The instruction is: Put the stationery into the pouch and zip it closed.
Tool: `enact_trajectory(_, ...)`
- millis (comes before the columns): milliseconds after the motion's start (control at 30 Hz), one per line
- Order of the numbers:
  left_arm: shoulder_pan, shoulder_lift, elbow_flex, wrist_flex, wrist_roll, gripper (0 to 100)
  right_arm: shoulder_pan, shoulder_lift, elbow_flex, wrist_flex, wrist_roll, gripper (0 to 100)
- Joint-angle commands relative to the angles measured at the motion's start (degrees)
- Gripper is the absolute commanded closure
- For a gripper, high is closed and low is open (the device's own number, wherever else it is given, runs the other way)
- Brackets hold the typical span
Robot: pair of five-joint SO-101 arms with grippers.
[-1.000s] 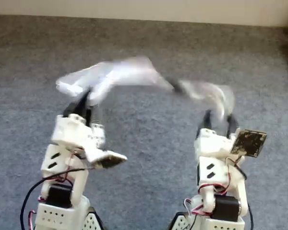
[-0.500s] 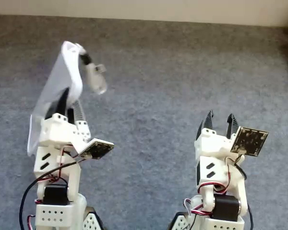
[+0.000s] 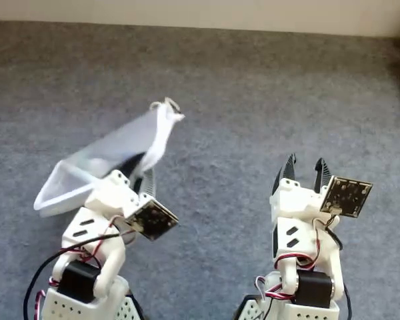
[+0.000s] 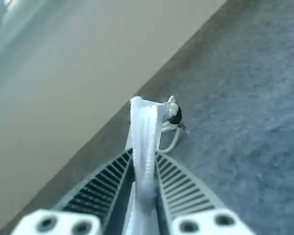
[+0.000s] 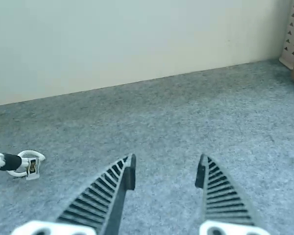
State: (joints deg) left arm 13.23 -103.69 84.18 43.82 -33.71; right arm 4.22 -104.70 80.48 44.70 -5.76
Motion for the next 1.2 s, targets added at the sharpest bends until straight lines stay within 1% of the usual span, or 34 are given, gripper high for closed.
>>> enact_trajectory(0,6.7,-0.7,-4.1,3.0,1.1,99,0.6,-0.6,-0.3,-0.1,-0.2,80.7)
enact_trajectory(133,9.8,-0.7,-4.2,4.9,3.6,99,0.6,-0.6,-0.3,-0.1,-0.1,80.7)
enact_trajectory(333,14.0,-0.7,-4.4,7.4,4.0,99,0.6,-0.6,-0.3,-0.1,0.1,80.7)
enact_trajectory(533,14.8,-0.7,-4.1,7.6,3.8,99,0.6,-0.6,-0.3,-0.2,0.2,80.7)
enact_trajectory(700,14.7,-0.7,-4.3,7.6,3.9,90,0.6,-0.6,-0.3,-0.2,0.2,80.7)
enact_trajectory(833,14.8,-0.7,-4.4,7.6,4.0,87,0.6,-0.6,-0.3,-0.2,0.2,80.7)
enact_trajectory(967,14.5,-0.9,-5.8,12.1,4.1,82,0.6,-0.6,-0.3,-0.2,0.3,80.7)
enact_trajectory(1000,14.5,-0.9,-7.0,14.0,5.3,81,0.6,-0.6,-0.3,-0.2,0.3,80.7)
enact_trajectory(1100,14.7,-0.9,-12.5,18.5,11.9,77,0.6,-0.6,-0.3,-0.2,0.3,80.7)
enact_trajectory(1167,14.8,-0.9,-15.9,20.6,14.2,75,0.6,-0.6,-0.3,-0.2,0.3,80.7)
